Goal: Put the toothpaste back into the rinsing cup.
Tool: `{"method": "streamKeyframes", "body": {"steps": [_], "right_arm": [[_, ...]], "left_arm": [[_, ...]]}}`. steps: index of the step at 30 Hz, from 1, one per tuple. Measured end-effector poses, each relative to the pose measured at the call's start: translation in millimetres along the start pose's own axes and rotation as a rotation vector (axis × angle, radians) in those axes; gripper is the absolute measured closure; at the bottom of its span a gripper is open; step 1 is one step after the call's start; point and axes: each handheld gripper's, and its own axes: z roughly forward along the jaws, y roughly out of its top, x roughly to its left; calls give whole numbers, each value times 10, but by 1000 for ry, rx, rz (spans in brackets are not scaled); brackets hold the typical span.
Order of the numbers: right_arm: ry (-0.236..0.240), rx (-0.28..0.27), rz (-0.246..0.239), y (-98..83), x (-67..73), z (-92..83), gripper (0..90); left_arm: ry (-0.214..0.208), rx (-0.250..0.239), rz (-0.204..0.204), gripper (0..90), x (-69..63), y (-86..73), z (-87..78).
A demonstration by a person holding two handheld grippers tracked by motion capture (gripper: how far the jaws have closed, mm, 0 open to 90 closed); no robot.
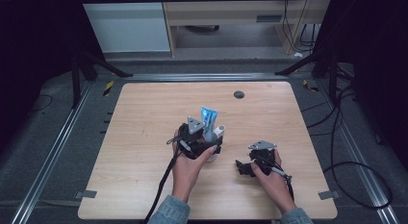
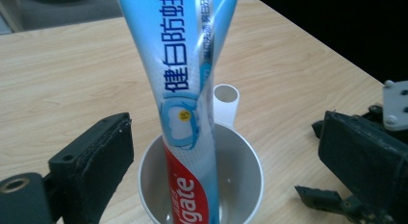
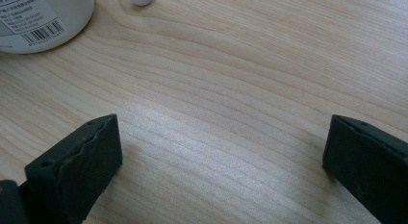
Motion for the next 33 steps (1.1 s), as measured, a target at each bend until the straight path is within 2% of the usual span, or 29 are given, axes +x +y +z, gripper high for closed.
{"method": "streamKeyframes", "body": {"steps": [4,8,10,14,19,24,33], "right_arm": [[0,0,-1,0,-1,0,3],[-2,0,-1,-1,0,0,3],[-5,0,-1,-4,2,-2,3],[-5,0,2,-8,9,-8,3],[-6,0,2,-7,9,-7,3],[-4,0,2,-7,9,-8,3],[-4,0,2,-8,10,-9,3]], "left_arm": [[-21,29,18,43,22,23,-34],[-18,74,51,39,53,9,-65],[-7,80,60,40,86,-6,-89],[-17,87,28,40,168,-27,-107],[-21,67,-5,42,249,16,-158],[-22,82,11,41,303,53,-245],[-7,114,87,37,362,76,-417]]}}
